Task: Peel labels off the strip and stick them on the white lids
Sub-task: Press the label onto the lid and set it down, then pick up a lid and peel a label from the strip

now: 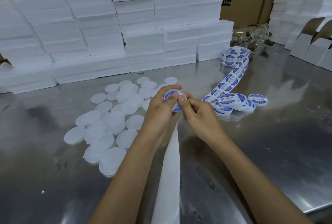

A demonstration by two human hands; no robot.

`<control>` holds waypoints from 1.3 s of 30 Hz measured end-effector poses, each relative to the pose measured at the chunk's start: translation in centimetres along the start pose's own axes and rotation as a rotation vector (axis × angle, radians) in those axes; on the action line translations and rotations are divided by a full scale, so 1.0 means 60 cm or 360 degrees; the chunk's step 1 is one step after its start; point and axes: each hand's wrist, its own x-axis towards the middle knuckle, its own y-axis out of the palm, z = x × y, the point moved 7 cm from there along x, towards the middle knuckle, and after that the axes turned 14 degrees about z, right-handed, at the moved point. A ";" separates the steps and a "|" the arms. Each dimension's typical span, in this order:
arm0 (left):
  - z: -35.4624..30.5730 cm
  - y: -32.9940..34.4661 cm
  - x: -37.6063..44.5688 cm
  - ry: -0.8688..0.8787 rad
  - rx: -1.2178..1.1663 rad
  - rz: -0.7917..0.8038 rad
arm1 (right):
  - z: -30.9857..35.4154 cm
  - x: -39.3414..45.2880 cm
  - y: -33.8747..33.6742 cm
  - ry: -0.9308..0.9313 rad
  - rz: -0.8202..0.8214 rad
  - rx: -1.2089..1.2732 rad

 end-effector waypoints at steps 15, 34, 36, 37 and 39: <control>0.001 -0.056 -0.007 -0.0046 0.0183 -0.0442 | -0.138 -0.041 -0.123 0.0828 -0.0950 0.1274; 0.031 -0.174 -0.020 -0.0090 -0.0111 -0.1026 | -0.030 0.084 -0.022 0.0167 -0.0131 -0.0335; 0.032 -0.175 -0.019 -0.0094 -0.0113 -0.1030 | -0.031 0.132 0.008 0.0209 0.0097 -0.0529; 0.033 -0.177 -0.019 -0.0093 -0.0113 -0.1033 | -0.035 0.153 0.025 0.0244 0.0214 -0.0622; 0.035 -0.181 -0.021 -0.0092 -0.0118 -0.1046 | -0.045 0.184 0.058 0.0325 0.0451 -0.0792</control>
